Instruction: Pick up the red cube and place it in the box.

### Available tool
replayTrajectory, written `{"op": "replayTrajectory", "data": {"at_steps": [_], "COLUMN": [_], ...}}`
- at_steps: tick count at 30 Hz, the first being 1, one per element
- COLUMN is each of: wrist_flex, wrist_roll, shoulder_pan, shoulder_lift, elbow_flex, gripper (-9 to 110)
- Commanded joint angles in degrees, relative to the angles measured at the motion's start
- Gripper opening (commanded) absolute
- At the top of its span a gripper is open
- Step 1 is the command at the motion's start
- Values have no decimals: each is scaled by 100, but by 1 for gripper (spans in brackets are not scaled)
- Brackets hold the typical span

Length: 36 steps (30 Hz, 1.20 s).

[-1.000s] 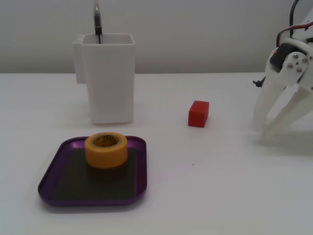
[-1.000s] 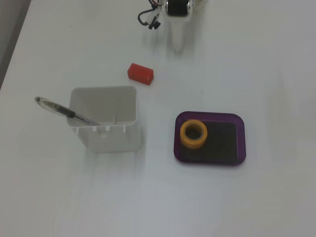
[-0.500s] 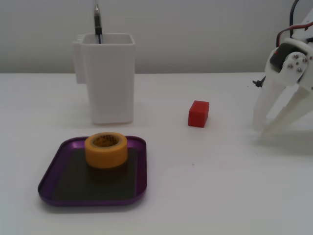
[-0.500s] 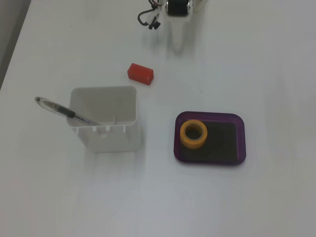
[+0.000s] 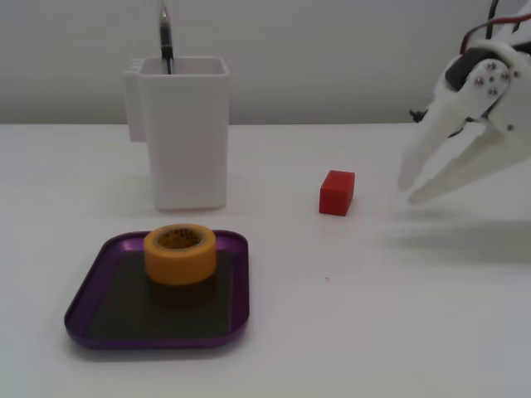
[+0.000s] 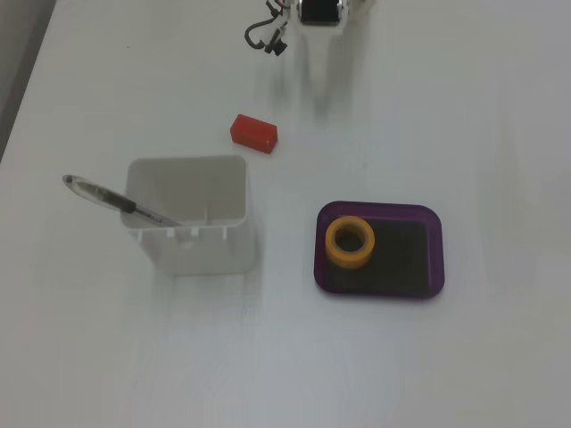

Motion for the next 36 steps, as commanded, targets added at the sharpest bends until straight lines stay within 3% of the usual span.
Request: {"op": "replayTrajectory", "data": {"at_steps": [1, 7, 14, 23, 26, 36], "wrist_flex": [-185, -211, -246, -237, -237, -316], "wrist_roll": [0, 35, 562, 747, 747, 677], "shoulder_pan": [62, 97, 97, 554, 896, 1459], "shoulder_lift": [404, -686, -3656, -7189, -7726, -8112], "elbow_flex": [-316, -439, -2259, -4377, -4790, -4772], "gripper": [0, 0, 0, 25, 30, 30]}}
